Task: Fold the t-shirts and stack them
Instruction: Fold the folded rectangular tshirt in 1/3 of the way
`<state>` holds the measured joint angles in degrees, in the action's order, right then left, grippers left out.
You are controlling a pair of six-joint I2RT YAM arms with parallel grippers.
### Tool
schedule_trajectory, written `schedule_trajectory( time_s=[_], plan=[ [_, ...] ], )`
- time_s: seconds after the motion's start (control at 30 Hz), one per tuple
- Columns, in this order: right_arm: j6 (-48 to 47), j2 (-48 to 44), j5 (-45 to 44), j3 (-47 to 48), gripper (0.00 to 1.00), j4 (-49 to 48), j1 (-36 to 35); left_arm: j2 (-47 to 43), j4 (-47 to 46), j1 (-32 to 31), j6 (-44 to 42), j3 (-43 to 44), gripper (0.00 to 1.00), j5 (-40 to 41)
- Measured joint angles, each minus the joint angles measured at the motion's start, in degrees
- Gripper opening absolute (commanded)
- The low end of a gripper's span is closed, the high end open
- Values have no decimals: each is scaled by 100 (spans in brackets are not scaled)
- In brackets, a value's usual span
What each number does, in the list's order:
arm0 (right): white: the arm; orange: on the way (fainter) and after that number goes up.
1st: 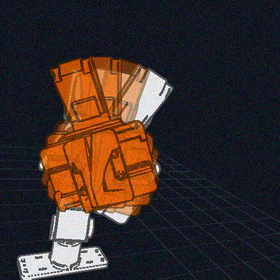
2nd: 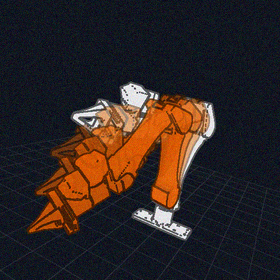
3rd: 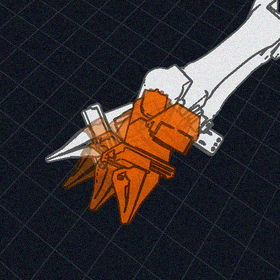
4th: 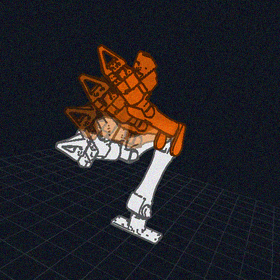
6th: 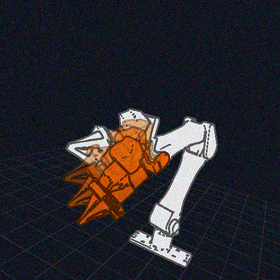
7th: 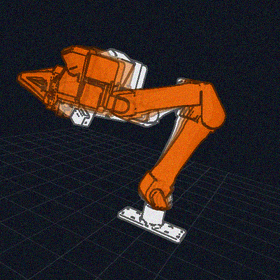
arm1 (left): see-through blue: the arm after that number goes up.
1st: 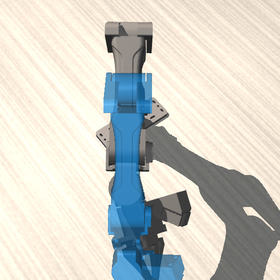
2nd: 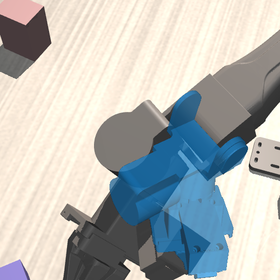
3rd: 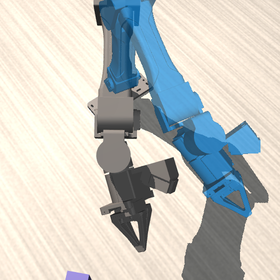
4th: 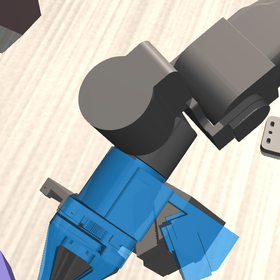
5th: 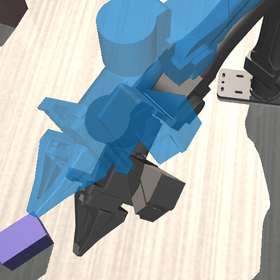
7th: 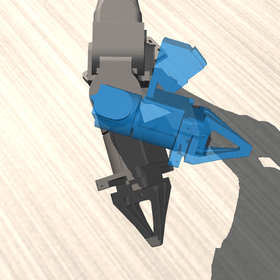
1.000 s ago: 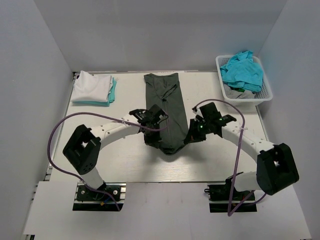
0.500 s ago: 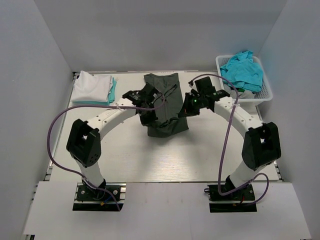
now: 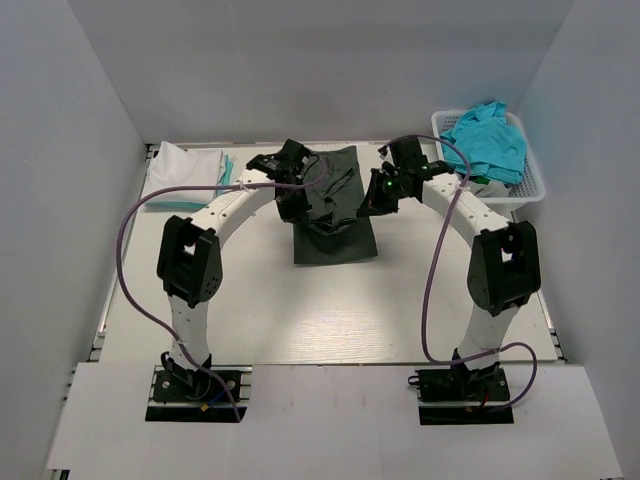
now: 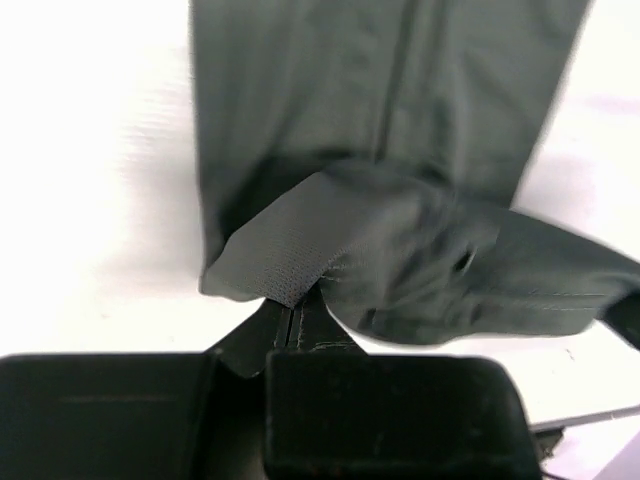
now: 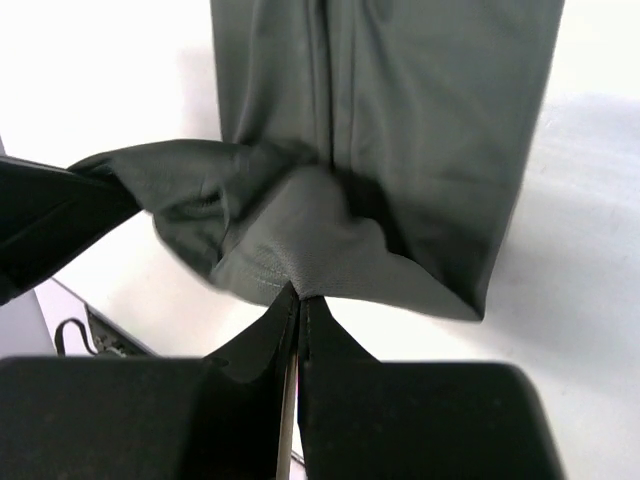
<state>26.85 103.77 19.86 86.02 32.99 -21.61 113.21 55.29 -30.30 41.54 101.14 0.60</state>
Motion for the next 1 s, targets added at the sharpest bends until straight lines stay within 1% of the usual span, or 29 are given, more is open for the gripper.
schedule_trajectory(
  time_s=[0.17,0.4,0.63,0.87,0.9,0.93,0.97,1.0],
  plan=[
    [-2,494,-7,365,0,4,94,326,59,188,-90,37,0,-4],
    [4,1108,9,776,0,-9,227,503,-15,358,-212,295,0,-85],
    [57,1482,120,1056,0,-90,356,1016,-138,437,-369,717,0,-269],
    [181,1840,280,1215,0,-214,422,1386,-160,540,-468,815,0,-378],
    [203,1906,304,1270,1,-240,431,1412,-179,555,-476,844,7,-404],
    [234,1969,330,1333,6,-256,437,1436,-201,575,-494,863,14,-420],
    [280,2050,372,1432,12,-278,450,1467,-197,605,-518,929,25,-433],
    [334,2140,415,1547,23,-315,463,1508,-221,627,-535,1014,47,-450]
  ],
)
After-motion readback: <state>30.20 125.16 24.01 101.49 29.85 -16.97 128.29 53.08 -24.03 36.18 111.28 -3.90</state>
